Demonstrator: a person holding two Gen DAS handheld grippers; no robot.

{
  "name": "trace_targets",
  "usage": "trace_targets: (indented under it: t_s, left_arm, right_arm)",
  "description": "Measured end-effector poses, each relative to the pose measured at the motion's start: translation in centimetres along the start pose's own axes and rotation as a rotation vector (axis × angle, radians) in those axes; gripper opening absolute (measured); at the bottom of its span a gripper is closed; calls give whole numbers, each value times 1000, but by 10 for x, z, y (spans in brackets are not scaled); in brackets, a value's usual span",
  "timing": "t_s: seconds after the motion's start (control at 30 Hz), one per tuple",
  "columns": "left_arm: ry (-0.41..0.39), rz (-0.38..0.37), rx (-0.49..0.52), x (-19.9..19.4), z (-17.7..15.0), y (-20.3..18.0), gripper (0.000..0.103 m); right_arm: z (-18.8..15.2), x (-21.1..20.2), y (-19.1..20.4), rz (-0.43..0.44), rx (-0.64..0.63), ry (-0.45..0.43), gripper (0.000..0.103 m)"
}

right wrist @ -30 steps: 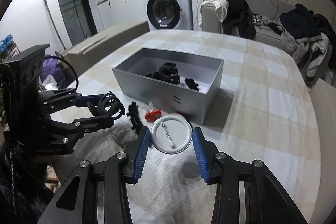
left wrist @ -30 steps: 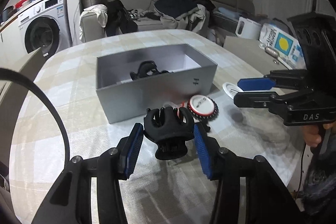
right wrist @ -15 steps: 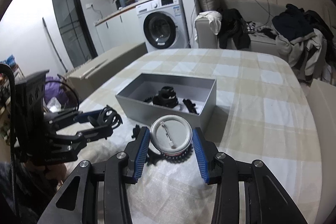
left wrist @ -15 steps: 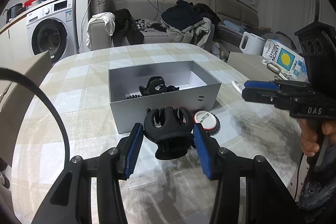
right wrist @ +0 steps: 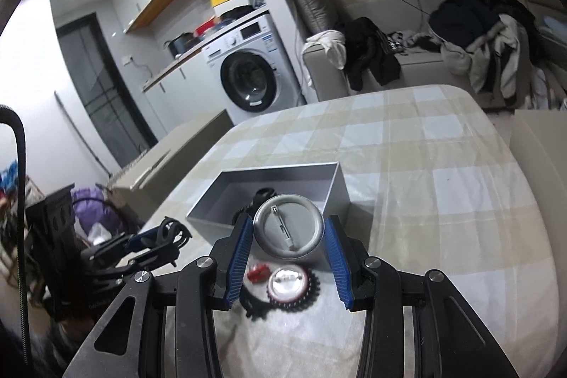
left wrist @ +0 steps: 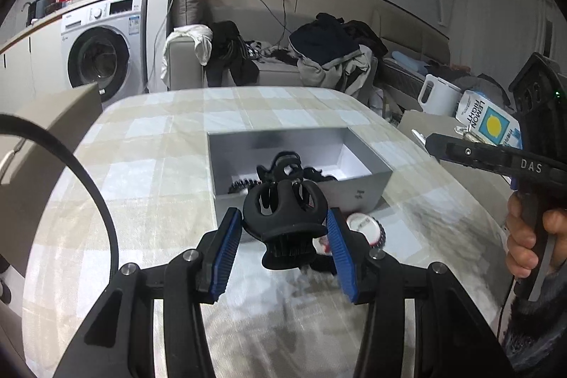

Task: Organize jewelry
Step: 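Lift the claw clip with the left gripper while the right grasps the white round badge, then lower the claw clip and badge into the silver box and open both grippers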

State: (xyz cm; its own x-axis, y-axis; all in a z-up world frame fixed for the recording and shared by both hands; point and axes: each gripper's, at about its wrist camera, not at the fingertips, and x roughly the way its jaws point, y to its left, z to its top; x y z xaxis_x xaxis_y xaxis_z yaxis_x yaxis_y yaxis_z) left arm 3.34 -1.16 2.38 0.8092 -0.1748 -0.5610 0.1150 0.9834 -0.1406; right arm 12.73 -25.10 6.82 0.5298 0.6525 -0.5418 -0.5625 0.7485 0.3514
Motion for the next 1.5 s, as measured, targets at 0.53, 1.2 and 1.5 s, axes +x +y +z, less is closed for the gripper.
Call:
trace_targets:
  t_s: [0.53,1.2,1.5]
  left_arm:
    - [-58,51,5,15,30,16,43]
    - [-39,70,27,36,34,25,43]
    - [-10,78,31,46,33,28,43]
  right_arm:
    - [20,19,3,5,7,-18,41]
    - [31,57,0,13,-21,25,41]
    - [31,74,2,23,-36,59,41]
